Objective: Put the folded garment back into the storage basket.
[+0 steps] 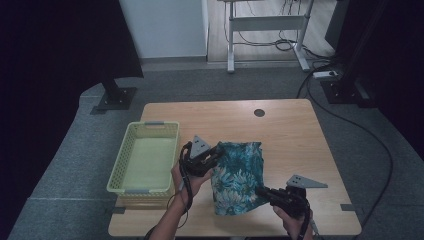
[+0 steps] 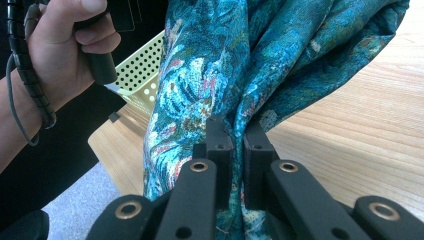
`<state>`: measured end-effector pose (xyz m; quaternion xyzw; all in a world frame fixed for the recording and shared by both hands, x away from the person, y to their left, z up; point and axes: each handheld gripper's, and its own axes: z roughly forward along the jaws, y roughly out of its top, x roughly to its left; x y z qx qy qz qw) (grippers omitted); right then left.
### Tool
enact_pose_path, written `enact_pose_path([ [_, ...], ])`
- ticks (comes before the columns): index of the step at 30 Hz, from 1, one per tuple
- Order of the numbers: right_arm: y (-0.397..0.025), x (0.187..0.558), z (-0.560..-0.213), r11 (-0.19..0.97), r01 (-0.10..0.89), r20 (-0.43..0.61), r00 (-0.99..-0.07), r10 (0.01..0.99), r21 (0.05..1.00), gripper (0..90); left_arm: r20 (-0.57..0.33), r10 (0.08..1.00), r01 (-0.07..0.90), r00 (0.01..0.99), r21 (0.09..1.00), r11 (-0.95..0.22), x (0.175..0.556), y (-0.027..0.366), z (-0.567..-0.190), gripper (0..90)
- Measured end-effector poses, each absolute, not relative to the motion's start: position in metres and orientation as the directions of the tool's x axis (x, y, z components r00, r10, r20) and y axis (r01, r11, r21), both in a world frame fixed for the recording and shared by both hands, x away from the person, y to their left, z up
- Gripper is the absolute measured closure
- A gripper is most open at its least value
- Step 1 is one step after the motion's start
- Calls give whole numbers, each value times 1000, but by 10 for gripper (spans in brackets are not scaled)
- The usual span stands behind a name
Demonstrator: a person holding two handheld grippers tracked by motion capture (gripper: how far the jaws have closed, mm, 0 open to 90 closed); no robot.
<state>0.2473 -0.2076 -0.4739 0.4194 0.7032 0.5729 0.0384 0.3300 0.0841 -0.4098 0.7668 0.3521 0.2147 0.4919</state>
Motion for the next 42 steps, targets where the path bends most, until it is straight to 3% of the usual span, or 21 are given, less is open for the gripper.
enact_pose_path([
  [42,-172,261,-473,16,551,429,-668,608,835,841,-34,782,361,622,899,-248,330,122,-414,818],
])
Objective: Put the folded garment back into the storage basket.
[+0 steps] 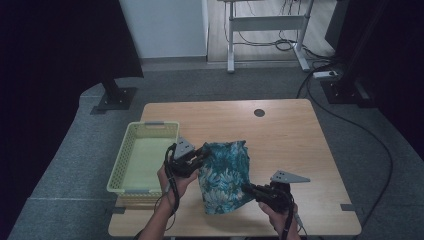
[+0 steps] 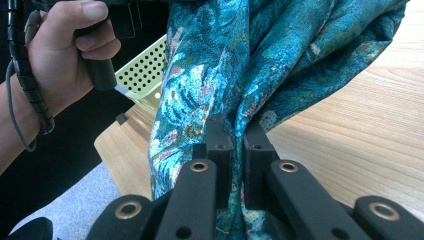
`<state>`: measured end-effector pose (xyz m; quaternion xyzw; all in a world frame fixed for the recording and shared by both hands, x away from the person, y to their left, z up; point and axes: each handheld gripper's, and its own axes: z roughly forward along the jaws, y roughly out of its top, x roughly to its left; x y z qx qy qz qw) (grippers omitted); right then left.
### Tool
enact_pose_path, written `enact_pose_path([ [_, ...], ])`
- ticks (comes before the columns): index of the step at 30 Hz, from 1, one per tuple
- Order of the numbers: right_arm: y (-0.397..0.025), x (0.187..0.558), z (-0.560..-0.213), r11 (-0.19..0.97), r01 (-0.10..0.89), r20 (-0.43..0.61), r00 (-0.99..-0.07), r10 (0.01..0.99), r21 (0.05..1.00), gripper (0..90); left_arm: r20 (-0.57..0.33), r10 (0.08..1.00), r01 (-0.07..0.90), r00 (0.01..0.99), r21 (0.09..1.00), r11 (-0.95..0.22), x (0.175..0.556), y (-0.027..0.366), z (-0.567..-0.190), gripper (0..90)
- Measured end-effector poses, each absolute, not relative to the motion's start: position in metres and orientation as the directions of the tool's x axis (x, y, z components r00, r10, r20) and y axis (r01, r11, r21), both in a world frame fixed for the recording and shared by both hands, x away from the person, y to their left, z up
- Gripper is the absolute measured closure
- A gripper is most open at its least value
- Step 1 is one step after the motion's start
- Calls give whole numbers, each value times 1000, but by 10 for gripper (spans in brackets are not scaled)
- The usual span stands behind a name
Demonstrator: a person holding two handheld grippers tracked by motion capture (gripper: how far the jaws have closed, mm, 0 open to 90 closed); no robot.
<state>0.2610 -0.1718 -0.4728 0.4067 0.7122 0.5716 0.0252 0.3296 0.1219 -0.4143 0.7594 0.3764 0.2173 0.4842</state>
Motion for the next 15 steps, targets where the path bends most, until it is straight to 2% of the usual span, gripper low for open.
enact_pose_path([
  [15,-158,265,-466,26,541,423,-686,592,841,841,-26,792,360,610,899,-248,330,136,-406,818],
])
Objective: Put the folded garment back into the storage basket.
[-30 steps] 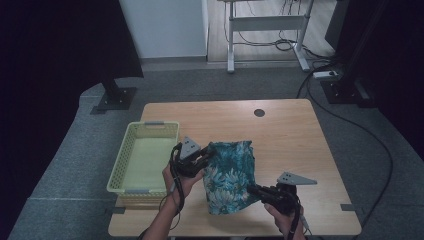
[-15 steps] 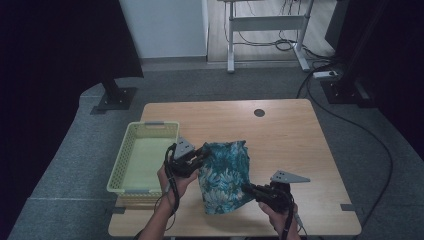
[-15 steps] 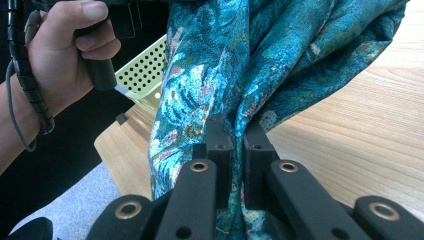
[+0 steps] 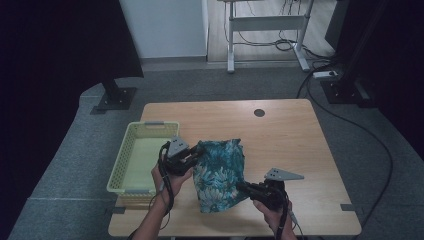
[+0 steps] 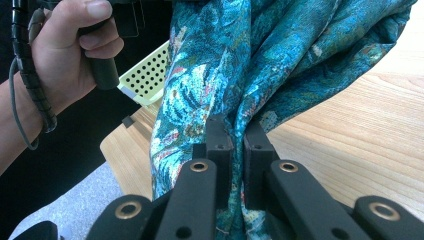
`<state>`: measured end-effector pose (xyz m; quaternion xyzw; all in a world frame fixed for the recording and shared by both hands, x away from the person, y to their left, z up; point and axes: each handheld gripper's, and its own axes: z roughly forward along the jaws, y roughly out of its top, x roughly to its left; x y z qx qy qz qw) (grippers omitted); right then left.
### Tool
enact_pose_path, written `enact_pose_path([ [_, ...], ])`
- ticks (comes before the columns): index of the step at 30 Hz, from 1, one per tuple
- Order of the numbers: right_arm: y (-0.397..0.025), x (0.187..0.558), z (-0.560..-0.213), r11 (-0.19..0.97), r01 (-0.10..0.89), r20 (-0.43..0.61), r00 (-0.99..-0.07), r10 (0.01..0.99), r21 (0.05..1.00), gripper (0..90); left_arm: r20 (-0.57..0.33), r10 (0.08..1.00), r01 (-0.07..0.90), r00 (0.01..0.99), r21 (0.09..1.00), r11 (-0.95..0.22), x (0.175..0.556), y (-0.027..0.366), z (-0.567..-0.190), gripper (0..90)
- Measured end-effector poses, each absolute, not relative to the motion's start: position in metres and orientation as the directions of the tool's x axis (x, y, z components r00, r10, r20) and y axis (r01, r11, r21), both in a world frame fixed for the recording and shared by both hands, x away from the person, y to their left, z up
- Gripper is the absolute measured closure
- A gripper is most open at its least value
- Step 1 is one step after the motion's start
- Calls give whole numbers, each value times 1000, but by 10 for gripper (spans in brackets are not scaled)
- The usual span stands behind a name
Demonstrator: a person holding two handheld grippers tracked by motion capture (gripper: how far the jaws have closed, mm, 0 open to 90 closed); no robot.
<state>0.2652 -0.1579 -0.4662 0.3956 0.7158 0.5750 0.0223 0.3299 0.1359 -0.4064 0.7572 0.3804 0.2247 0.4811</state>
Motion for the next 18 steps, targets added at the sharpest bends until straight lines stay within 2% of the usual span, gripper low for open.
enact_pose_path([
  [18,-141,267,-458,33,529,418,-705,572,848,841,-11,808,354,588,902,-246,324,154,-397,818],
])
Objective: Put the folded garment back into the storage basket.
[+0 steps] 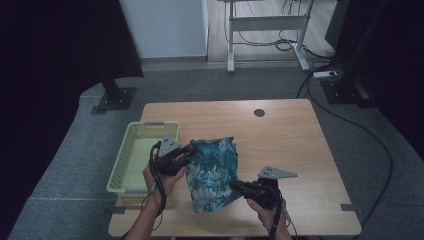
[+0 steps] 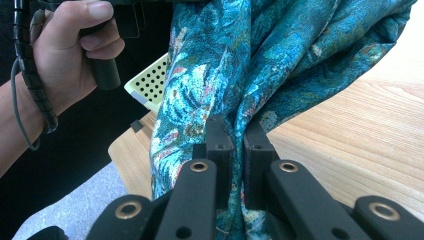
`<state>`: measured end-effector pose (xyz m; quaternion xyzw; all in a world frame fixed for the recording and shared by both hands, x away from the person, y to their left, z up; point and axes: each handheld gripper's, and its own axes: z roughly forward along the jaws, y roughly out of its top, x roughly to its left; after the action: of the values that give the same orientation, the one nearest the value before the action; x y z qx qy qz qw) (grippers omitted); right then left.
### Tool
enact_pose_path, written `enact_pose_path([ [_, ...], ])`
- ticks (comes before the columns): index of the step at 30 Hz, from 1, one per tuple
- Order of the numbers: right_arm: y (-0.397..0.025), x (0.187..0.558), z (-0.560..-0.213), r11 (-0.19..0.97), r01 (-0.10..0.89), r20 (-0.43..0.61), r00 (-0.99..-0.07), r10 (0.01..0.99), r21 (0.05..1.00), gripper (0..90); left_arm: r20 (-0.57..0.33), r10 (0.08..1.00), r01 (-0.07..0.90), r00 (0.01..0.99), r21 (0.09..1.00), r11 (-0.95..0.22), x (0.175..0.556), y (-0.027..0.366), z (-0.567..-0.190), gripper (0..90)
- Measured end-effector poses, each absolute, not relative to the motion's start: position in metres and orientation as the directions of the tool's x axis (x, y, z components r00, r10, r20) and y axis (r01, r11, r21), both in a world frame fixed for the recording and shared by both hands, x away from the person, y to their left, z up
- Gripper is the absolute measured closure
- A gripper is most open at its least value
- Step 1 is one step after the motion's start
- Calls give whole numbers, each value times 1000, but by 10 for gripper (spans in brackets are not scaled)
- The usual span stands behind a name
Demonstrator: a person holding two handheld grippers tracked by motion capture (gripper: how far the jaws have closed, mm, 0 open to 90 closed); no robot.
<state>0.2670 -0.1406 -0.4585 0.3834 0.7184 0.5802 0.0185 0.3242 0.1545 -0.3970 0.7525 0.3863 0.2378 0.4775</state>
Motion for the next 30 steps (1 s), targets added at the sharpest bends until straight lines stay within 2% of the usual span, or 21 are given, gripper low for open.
enact_pose_path([
  [30,-119,272,-453,49,524,412,-720,558,850,841,-6,824,355,567,904,-238,324,172,-394,818],
])
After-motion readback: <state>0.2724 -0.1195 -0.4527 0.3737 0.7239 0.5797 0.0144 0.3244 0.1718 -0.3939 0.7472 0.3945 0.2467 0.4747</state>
